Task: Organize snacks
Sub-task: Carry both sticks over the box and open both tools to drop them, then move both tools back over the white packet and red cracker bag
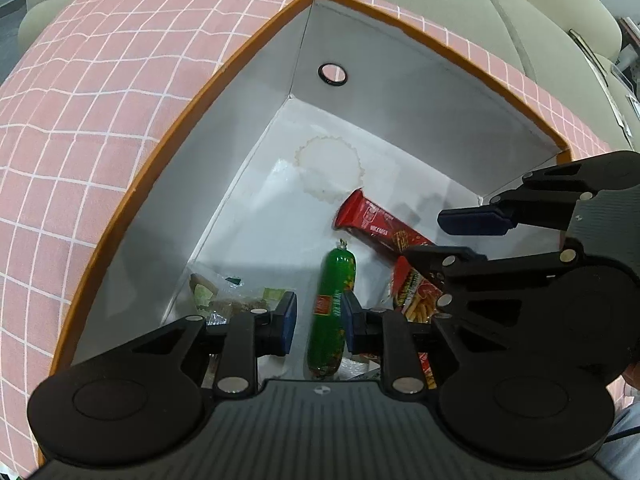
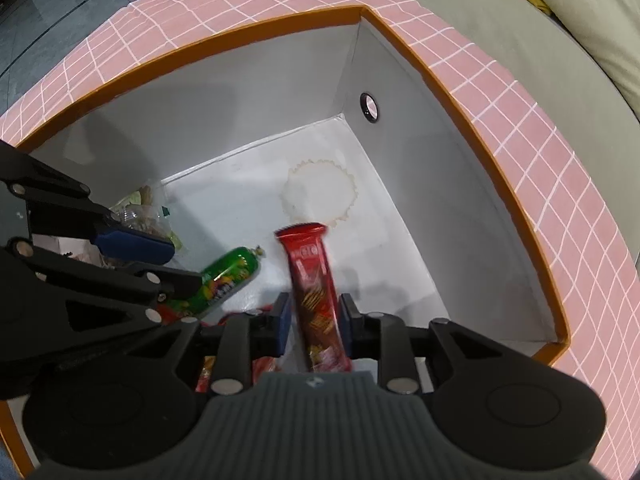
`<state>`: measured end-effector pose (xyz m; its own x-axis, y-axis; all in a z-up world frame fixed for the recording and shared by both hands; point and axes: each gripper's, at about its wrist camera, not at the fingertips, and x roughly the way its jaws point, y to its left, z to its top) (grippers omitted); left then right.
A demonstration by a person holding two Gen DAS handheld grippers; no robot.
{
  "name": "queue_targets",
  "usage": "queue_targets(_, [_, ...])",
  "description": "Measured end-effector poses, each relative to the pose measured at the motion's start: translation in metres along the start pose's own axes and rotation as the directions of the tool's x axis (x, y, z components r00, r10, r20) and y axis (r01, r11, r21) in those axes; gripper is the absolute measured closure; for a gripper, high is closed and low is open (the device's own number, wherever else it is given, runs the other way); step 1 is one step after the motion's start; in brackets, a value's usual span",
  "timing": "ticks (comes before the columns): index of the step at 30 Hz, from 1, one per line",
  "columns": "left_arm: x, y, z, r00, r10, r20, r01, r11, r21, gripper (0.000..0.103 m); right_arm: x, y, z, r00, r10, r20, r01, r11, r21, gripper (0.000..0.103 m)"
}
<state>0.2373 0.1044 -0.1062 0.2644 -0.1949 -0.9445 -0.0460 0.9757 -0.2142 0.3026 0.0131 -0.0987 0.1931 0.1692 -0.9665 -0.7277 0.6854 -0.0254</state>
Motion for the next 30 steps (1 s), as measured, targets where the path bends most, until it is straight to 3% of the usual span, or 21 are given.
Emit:
queue_targets(7, [-0.018, 0.0, -0.002, 0.999, 0.017, 0.032, -0.017, 1.0, 0.002, 0.067, -0.011, -0.002, -0.003, 0.999, -0.011, 0.037, 0.009, 0.999, 0.034, 0.07])
queue_targets(17, [-0.069, -0.011, -0.017, 0.986, 0.038, 0.164, -0.035, 0.999, -0.022, 0.062, -0.071, -0.004, -0.023, 0.979, -0.02, 0.201, -0.006, 0.992, 0.127, 0.061])
queue_targets(22, [-0.097, -0.027, -0.028, 0.966, 0.034, 0.257, -0.026, 0.999, -0.035, 0.061, -0.101, -0.002, -0.044, 0.961, -0.037, 0.274, -0.009, 0.986, 0.164, 0.052])
queue_targets(30, [-0.134, -0.054, -0.056, 0.911, 0.066, 0.406, -0.07, 0.998, -0.005, 0.057, -0.148, 0.003, -0.089, 0.92, -0.06, 0.387, -0.021, 0.979, 0.201, 0.043])
